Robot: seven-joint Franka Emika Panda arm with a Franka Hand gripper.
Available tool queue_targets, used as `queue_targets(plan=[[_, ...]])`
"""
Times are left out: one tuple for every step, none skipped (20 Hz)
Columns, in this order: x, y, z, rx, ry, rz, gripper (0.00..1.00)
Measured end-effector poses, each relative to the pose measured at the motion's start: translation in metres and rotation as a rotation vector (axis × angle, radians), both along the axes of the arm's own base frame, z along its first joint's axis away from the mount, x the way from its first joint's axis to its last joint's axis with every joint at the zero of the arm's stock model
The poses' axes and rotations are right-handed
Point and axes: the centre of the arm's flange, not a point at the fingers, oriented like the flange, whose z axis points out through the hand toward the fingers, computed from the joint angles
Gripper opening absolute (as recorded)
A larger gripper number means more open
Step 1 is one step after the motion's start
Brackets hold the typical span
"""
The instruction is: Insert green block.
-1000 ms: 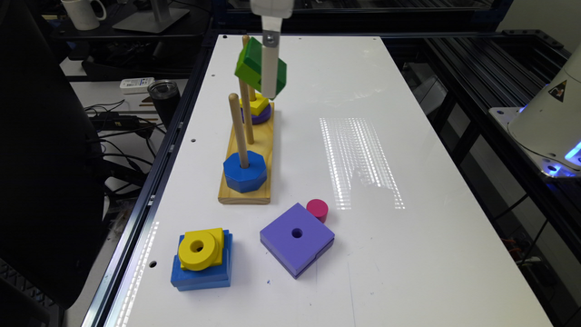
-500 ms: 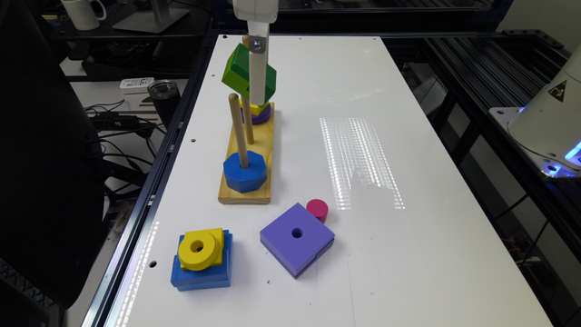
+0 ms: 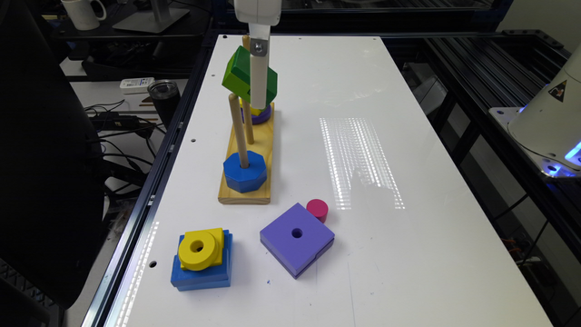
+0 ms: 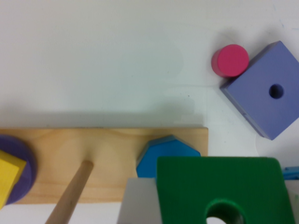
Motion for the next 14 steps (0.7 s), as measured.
queue_targets(plan=[[0.0001, -0.0006, 0.0000, 0.000, 0.000, -0.001, 0.00], [0.0003, -0.0012, 0.0000, 0.000, 0.000, -0.002, 0.00], [0.0006, -0.0025, 0.0000, -0.002, -0.001, -0.003, 0.00], [0.0009, -0.0036, 0.0001, -0.002, -0.001, -0.004, 0.00], [0.0012, -0.0045, 0.0002, -0.002, -0.001, -0.005, 0.00], [0.0016, -0.0051, 0.0004, -0.003, -0.002, -0.005, 0.00], [0.0020, -0.0054, 0.0004, -0.003, -0.002, -0.006, 0.00], [0.0025, -0.0057, 0.0005, -0.002, -0.003, -0.006, 0.00], [0.0029, -0.0059, 0.0005, -0.002, -0.003, -0.006, 0.00], [0.0033, -0.0062, 0.0004, -0.002, -0.003, -0.006, 0.00], [0.0037, -0.0065, 0.0002, -0.002, -0.003, -0.007, 0.00], [0.0040, -0.0066, -0.0001, -0.001, -0.003, -0.007, 0.00], [0.0043, -0.0068, -0.0004, -0.001, -0.003, -0.007, 0.00], [0.0047, -0.0070, -0.0006, -0.001, -0.002, -0.007, 0.00]])
